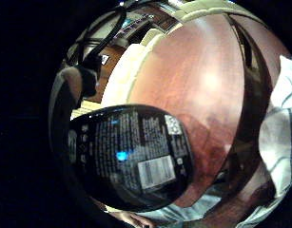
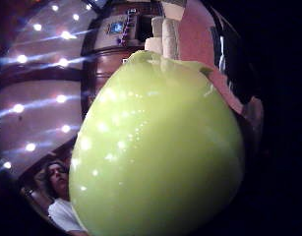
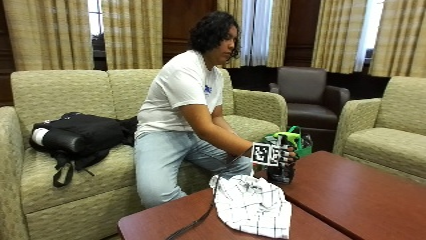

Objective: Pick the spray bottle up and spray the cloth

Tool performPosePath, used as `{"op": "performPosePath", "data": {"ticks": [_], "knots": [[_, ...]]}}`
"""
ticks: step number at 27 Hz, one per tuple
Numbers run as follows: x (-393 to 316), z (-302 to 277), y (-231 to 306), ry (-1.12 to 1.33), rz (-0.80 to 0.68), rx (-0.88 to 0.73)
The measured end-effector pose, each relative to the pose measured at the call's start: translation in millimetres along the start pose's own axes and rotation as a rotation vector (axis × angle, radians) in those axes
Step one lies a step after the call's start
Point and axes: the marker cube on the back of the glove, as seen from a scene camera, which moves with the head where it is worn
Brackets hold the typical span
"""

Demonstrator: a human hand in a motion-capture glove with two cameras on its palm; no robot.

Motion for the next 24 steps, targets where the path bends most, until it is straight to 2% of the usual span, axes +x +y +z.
{"op": "performPosePath", "data": {"ticks": [2,6,11,24], "knots": [[2,-2,1,-0.002,0.004,-0.025],[6,0,25,-0.014,0.023,-0.207],[3,9,5,-0.053,0.034,-0.055],[10,4,10,-0.035,0.048,-0.080]]}}
